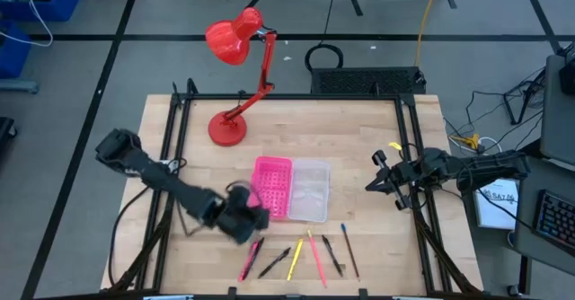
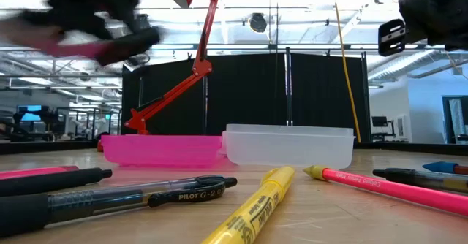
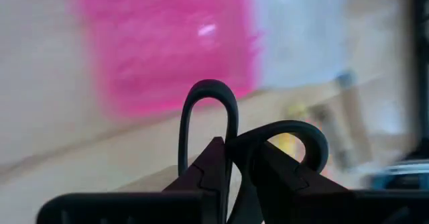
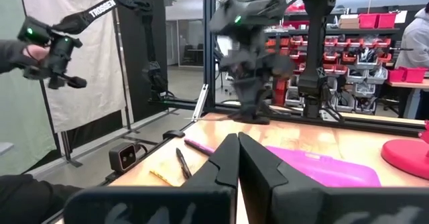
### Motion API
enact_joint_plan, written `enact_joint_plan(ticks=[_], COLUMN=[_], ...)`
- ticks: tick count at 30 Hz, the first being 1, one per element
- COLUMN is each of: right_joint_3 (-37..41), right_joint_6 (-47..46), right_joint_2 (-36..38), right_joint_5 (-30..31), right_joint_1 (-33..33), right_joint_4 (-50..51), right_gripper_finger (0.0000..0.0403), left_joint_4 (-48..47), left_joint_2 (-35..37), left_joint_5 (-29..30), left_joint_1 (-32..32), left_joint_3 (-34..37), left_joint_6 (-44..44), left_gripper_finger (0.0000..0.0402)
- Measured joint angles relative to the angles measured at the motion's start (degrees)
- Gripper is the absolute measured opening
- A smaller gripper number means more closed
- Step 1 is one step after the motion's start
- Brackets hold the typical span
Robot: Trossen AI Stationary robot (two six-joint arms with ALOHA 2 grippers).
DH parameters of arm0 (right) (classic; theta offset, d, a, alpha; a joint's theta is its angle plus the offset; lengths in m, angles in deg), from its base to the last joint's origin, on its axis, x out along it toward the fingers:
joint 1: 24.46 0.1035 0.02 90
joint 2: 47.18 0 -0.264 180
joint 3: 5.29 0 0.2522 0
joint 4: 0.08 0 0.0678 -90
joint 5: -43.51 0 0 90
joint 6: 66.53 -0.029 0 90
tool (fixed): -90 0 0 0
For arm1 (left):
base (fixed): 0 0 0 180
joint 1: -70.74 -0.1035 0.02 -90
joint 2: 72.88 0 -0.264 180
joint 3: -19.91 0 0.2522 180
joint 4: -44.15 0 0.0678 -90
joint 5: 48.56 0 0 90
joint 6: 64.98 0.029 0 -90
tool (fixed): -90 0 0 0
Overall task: Pick & place school supplies into a supply box
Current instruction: Put the black scissors in the pink box
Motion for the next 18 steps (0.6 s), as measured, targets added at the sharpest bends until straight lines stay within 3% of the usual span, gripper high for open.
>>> enact_joint_plan(ticks=[7, 12, 18], right_joint_3=[-0.01, -0.01, -0.01], right_joint_6=[0.16, 1.44, 1.47], right_joint_2=[-0.02, -0.02, -0.18], right_joint_5=[0.02, 0.02, 0.04], right_joint_1=[0.02, 0.01, 0.01], right_joint_4=[1.57, 1.94, 2.53], right_gripper_finger=[0.0, 0.0, 0.0], left_joint_4=[18.04, 12.57, 1.89], left_joint_2=[-1.44, -5.91, -17.67], left_joint_5=[-6.39, -11.18, -17.72], left_joint_1=[-12.93, -20.37, -25.34], left_joint_3=[-1.37, -11.15, -29.77], left_joint_6=[19.92, 29.27, 35.55], left_gripper_finger=[0.0059, 0.0059, 0.0059])
